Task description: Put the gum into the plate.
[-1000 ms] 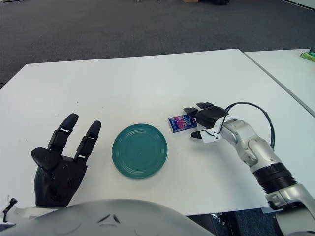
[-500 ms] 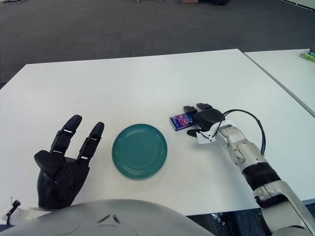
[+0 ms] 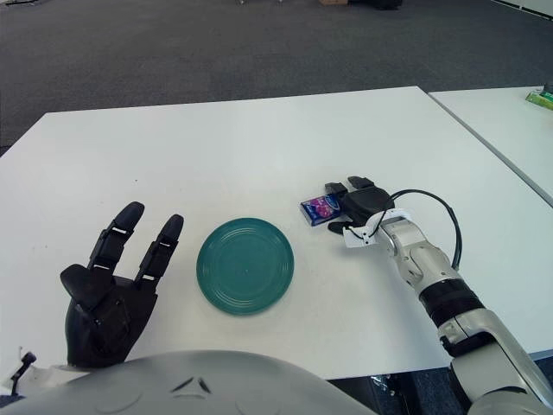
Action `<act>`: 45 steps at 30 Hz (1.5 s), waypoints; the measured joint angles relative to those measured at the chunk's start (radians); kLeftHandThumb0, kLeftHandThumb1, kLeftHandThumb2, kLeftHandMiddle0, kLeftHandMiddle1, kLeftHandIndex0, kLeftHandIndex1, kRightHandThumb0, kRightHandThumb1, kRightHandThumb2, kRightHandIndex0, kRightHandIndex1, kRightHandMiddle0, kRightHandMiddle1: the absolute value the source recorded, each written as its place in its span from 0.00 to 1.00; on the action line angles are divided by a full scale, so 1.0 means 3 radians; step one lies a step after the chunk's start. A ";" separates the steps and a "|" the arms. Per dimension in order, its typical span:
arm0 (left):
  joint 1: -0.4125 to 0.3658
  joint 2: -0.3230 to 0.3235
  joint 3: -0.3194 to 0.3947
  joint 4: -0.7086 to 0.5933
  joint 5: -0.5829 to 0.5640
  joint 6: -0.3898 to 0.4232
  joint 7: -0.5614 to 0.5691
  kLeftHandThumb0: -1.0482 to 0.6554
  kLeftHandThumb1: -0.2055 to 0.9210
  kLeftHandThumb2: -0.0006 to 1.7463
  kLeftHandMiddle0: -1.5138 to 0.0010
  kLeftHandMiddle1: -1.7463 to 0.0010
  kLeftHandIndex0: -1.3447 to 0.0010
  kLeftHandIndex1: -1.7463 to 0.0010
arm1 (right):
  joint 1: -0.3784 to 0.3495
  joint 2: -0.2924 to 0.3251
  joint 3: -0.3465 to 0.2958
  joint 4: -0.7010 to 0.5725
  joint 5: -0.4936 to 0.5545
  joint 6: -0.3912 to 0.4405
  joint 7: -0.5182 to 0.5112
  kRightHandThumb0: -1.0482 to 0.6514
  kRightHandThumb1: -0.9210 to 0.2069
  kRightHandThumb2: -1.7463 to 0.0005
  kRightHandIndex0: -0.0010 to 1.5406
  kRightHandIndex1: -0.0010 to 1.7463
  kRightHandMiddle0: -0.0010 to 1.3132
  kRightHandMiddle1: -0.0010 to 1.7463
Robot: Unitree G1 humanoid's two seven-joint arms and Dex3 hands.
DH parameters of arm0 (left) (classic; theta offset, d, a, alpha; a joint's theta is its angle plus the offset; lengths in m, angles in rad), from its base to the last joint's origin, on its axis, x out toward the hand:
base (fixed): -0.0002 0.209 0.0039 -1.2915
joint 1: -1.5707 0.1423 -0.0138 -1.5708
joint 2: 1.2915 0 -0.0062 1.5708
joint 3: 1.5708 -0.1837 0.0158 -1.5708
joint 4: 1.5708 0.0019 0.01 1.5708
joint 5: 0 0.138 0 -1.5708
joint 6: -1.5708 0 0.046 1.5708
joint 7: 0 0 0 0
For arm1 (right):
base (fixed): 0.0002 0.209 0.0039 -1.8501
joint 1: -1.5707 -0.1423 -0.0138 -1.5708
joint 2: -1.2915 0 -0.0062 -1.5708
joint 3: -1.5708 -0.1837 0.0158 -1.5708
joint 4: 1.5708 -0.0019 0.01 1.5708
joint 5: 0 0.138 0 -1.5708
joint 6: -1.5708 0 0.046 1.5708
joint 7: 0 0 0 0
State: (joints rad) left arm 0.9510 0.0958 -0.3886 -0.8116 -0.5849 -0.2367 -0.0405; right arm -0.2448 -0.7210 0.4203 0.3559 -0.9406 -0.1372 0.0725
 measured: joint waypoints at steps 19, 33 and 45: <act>0.0001 -0.0011 -0.0025 0.0064 0.0126 -0.0117 0.0033 0.00 1.00 0.47 0.77 0.75 0.92 0.44 | -0.0080 0.0036 0.0080 0.0058 -0.0006 0.0069 -0.0060 0.08 0.00 0.79 0.18 0.03 0.00 0.27; 0.0001 -0.0008 -0.0038 0.0106 0.0058 -0.0164 0.0034 0.00 1.00 0.48 0.77 0.75 0.95 0.46 | -0.0208 -0.0021 0.0178 0.0221 -0.0185 0.0018 -0.0318 0.23 0.21 0.68 0.27 0.92 0.00 0.74; 0.0000 -0.0009 -0.0030 0.0101 0.0012 -0.0135 0.0055 0.00 1.00 0.48 0.77 0.74 0.96 0.46 | -0.0490 -0.0057 0.0399 0.1270 -0.0374 -0.0226 -0.1548 0.38 0.16 0.58 0.51 1.00 0.19 0.99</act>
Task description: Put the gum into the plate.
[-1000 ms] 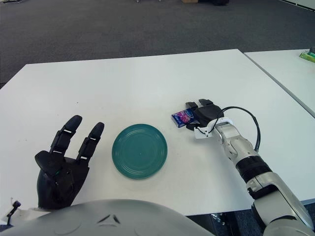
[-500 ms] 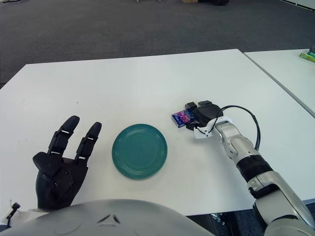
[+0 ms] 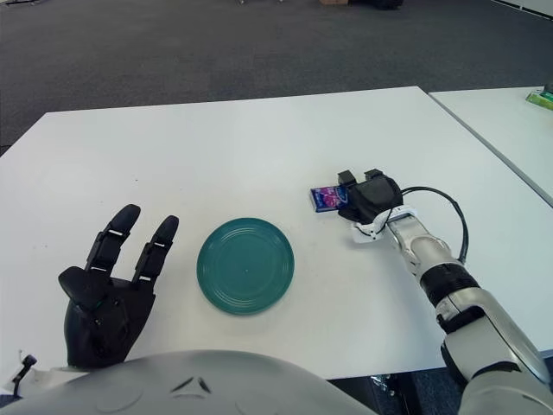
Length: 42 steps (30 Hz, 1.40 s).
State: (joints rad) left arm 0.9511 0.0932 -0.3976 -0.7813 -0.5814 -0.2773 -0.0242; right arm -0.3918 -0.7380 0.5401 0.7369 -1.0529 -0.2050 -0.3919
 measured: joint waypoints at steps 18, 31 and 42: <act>0.0002 0.0000 0.0002 0.0059 -0.0149 -0.0014 -0.0079 0.00 1.00 0.46 0.78 0.66 0.95 0.44 | -0.0385 -0.0040 0.0322 0.0788 0.0025 -0.0191 -0.0428 0.38 0.25 0.48 0.64 1.00 0.29 1.00; 0.0005 -0.0001 0.0019 0.0218 -0.0406 0.0007 -0.0242 0.00 1.00 0.48 0.77 0.66 0.98 0.44 | -0.0527 0.0045 0.0385 0.1001 0.0071 -0.0286 -0.0454 0.38 0.26 0.47 0.68 1.00 0.30 1.00; 0.0010 -0.0001 0.0111 0.0272 -0.0530 0.0116 -0.0297 0.00 1.00 0.48 0.78 0.65 0.98 0.43 | -0.0640 0.0150 0.0333 0.1037 0.0272 -0.0287 -0.0193 0.38 0.27 0.46 0.67 1.00 0.30 1.00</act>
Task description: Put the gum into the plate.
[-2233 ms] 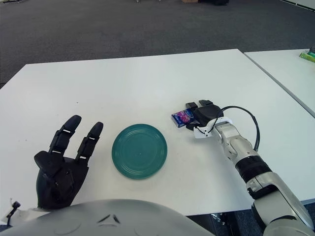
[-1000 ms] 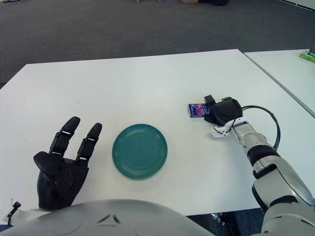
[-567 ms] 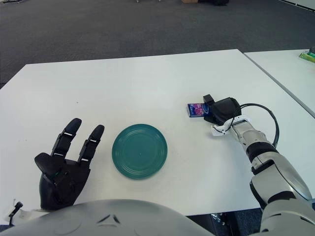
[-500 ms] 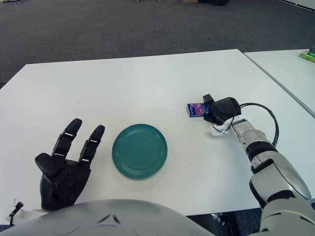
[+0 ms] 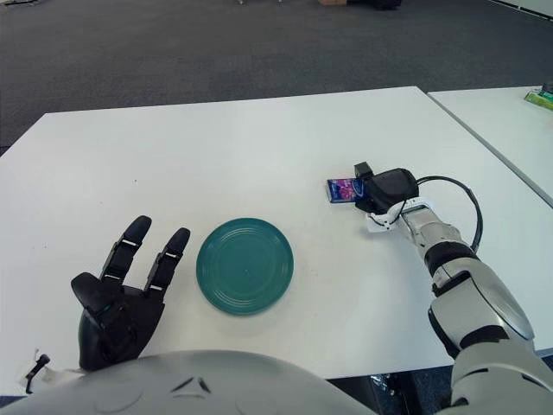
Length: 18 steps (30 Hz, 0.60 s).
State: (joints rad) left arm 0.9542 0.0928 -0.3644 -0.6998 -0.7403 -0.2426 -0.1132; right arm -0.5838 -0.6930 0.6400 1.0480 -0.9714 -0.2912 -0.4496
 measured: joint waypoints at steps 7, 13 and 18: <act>-0.0025 0.0017 0.0355 0.0223 0.0146 0.0121 -0.0002 0.00 1.00 0.48 0.80 0.66 0.96 0.42 | 0.0054 -0.0030 -0.0148 -0.0454 0.0248 -0.0052 0.0445 0.38 0.31 0.43 0.70 1.00 0.32 1.00; -0.0030 0.0031 0.0717 0.0551 0.0914 0.0122 0.0261 0.02 1.00 0.50 0.79 0.71 0.93 0.42 | 0.0230 -0.0112 -0.0329 -0.1214 0.0371 -0.0063 0.0773 0.37 0.35 0.40 0.71 1.00 0.35 1.00; -0.0033 0.0026 0.0883 0.0561 0.1650 0.0066 0.0450 0.04 1.00 0.54 0.78 0.79 0.95 0.43 | 0.0429 -0.0145 -0.0503 -0.1884 0.0484 -0.0075 0.1011 0.37 0.36 0.39 0.72 1.00 0.36 1.00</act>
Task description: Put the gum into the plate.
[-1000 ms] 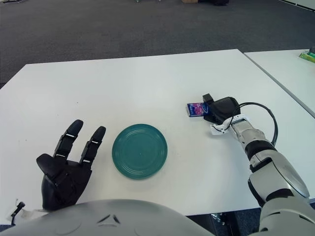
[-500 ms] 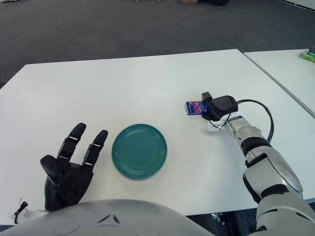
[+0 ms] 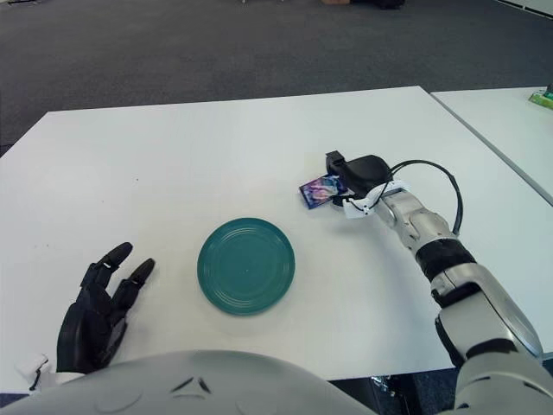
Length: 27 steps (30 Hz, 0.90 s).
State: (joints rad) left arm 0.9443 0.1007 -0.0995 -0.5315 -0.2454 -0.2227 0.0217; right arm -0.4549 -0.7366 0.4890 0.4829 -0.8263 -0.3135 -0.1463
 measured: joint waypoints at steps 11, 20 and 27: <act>0.0006 -0.0017 0.0078 -0.0013 0.0675 0.0133 0.0092 0.06 1.00 0.59 0.79 0.89 1.00 0.49 | 0.0522 -0.0158 -0.0314 -0.1168 0.0080 -0.0055 0.0477 0.36 0.39 0.37 0.72 1.00 0.37 1.00; 0.0012 -0.0024 0.0011 -0.0477 0.0952 0.0628 0.0123 0.06 1.00 0.62 0.81 0.94 1.00 0.59 | 0.0586 -0.0155 -0.0489 -0.1589 0.0224 0.0035 0.1008 0.36 0.39 0.36 0.71 1.00 0.37 1.00; 0.0001 -0.0006 0.0034 -0.0403 0.0974 0.0935 -0.0013 0.06 1.00 0.64 0.84 0.97 1.00 0.66 | 0.0653 -0.0117 -0.0600 -0.2203 0.0320 0.0170 0.1456 0.36 0.40 0.36 0.71 1.00 0.37 1.00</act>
State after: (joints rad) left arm 0.9447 0.0988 -0.0894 -0.6523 0.0468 0.0580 0.0177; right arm -0.2591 -0.7718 0.3091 -0.1780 -0.7303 -0.2626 0.2906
